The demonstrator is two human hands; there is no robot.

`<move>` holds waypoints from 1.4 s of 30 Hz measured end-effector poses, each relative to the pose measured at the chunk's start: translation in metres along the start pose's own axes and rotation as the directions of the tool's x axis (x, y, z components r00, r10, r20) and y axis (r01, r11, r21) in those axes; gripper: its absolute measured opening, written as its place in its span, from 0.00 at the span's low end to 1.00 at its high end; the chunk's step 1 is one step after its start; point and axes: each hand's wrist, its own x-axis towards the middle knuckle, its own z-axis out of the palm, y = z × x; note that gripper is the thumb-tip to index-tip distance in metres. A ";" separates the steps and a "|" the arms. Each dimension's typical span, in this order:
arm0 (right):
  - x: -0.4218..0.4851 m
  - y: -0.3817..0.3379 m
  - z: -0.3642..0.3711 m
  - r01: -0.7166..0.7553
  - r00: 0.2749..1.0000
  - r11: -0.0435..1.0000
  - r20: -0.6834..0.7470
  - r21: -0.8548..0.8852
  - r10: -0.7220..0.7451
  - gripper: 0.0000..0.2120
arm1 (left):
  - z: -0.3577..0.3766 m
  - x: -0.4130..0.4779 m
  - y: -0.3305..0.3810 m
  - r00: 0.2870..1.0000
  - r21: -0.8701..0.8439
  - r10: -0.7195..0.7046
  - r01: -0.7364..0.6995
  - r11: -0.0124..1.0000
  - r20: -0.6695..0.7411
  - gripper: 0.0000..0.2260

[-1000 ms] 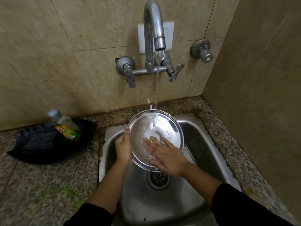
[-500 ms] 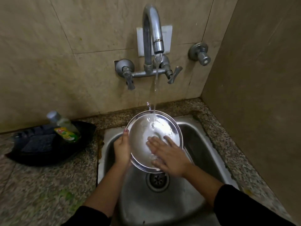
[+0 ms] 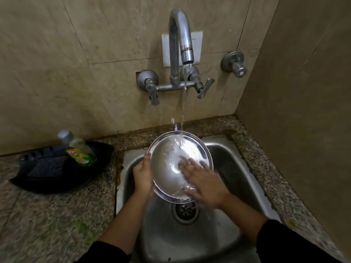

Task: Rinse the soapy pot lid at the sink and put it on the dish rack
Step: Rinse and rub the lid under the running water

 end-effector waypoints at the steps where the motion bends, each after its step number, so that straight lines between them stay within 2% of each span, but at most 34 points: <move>1: 0.000 0.012 -0.001 -0.139 0.990 0.990 -0.013 -0.005 0.139 0.35 | -0.001 -0.002 0.000 1.000 0.007 0.003 -0.003 1.000 0.006 0.18; 3: 0.016 0.023 -0.010 -0.344 0.936 0.939 -0.086 -0.023 0.341 0.36 | 0.001 -0.008 -0.003 0.999 0.006 -0.016 0.016 1.000 0.032 0.17; 4: 0.030 0.020 -0.014 -0.379 0.917 0.925 -0.134 -0.007 0.375 0.36 | 0.004 -0.011 -0.004 0.999 0.009 -0.036 0.036 0.999 0.037 0.18; 6: 0.058 0.002 -0.021 -0.351 0.915 0.932 -0.178 0.091 0.362 0.37 | 0.013 -0.018 -0.004 0.996 0.012 -0.073 0.073 0.997 0.048 0.18; 8: 0.070 -0.028 -0.022 -0.208 0.958 0.964 -0.167 0.166 0.235 0.35 | 0.018 -0.019 -0.002 0.995 -0.019 -0.090 0.091 0.996 0.047 0.16; 10: 0.058 -0.047 -0.013 0.018 0.994 0.993 -0.111 0.117 -0.005 0.30 | 0.016 -0.015 0.000 0.996 -0.084 -0.084 0.086 0.993 0.029 0.16; 12: 0.033 -0.039 -0.004 0.208 0.978 0.978 -0.024 0.032 -0.207 0.28 | 0.007 -0.009 0.001 0.998 -0.073 -0.057 0.057 0.996 0.010 0.17; 13: 0.024 -0.027 -0.001 0.231 0.973 0.973 0.001 0.008 -0.231 0.29 | 0.002 -0.007 0.002 0.999 -0.051 -0.041 0.042 0.998 0.003 0.18; 14: 0.017 -0.012 0.001 0.193 0.981 0.981 -0.002 -0.010 -0.193 0.30 | -0.001 -0.007 0.003 1.000 -0.036 -0.025 0.025 0.999 0.005 0.18; 16: 0.015 0.012 -0.001 -0.012 0.998 0.999 -0.055 -0.033 0.010 0.33 | -0.002 -0.012 0.004 1.000 -0.038 -0.010 0.011 0.999 0.009 0.17; 18: 0.030 0.017 -0.011 -0.233 0.962 0.972 -0.155 -0.040 0.224 0.34 | 0.002 -0.018 0.003 1.000 -0.029 -0.026 0.026 0.999 0.017 0.17; 19: 0.043 0.012 -0.016 -0.291 0.936 0.957 -0.207 -0.006 0.284 0.35 | 0.005 -0.021 0.002 0.999 -0.021 -0.040 0.040 0.999 0.022 0.17; 21: 0.068 -0.007 -0.024 -0.293 0.909 0.950 -0.277 0.105 0.311 0.34 | 0.011 -0.025 0.000 0.998 -0.025 -0.050 0.051 0.998 0.037 0.17; 25: 0.093 -0.026 -0.033 -0.026 0.926 0.995 -0.373 0.096 0.060 0.21 | 0.009 -0.022 0.000 0.992 0.054 0.019 -0.026 0.998 0.126 0.16; 28: 0.104 -0.002 -0.055 0.020 0.959 0.987 -0.281 0.160 0.026 0.16 | -0.002 -0.013 0.002 0.959 0.098 0.063 -0.093 0.991 0.277 0.08; 30: 0.105 0.017 -0.069 -0.034 0.990 0.919 -0.115 0.393 0.086 0.16 | -0.007 -0.008 0.006 0.940 0.117 0.079 -0.124 0.985 0.333 0.04; 31: 0.105 0.022 -0.076 -0.088 0.992 0.889 -0.046 0.448 0.122 0.16 | -0.007 -0.006 0.010 0.935 0.133 0.089 -0.142 0.981 0.342 0.04; 32: 0.105 0.020 -0.082 -0.100 0.993 0.899 -0.011 0.426 0.116 0.16 | -0.006 -0.004 0.013 0.932 0.153 0.101 -0.164 0.975 0.349 0.04; 34: 0.110 0.006 -0.090 -0.003 0.999 0.952 0.042 0.305 -0.011 0.16 | -0.003 -0.003 0.022 0.913 0.187 0.123 -0.209 0.960 0.389 0.06; 36: 0.113 -0.005 -0.094 0.078 0.987 0.953 0.113 0.292 -0.116 0.15 | -0.001 -0.003 0.027 0.894 0.204 0.130 -0.237 0.950 0.429 0.07; 38: 0.109 0.004 -0.093 0.023 0.993 0.897 0.092 0.442 -0.071 0.13 | -0.003 -0.005 0.027 0.903 0.197 0.142 -0.237 0.951 0.405 0.05; 39: 0.104 0.013 -0.093 -0.065 0.997 0.835 0.078 0.546 0.026 0.13 | -0.006 -0.005 0.026 0.915 0.179 0.157 -0.236 0.955 0.372 0.04; 41: 0.090 0.031 -0.087 -0.242 0.956 0.603 0.081 0.761 0.282 0.13 | -0.014 -0.004 0.024 0.940 0.098 0.152 -0.190 0.977 0.306 0.04; 42: 0.088 0.036 -0.082 -0.282 0.923 0.493 0.093 0.823 0.373 0.14 | -0.016 -0.004 0.026 0.941 0.062 0.116 -0.143 0.988 0.318 0.03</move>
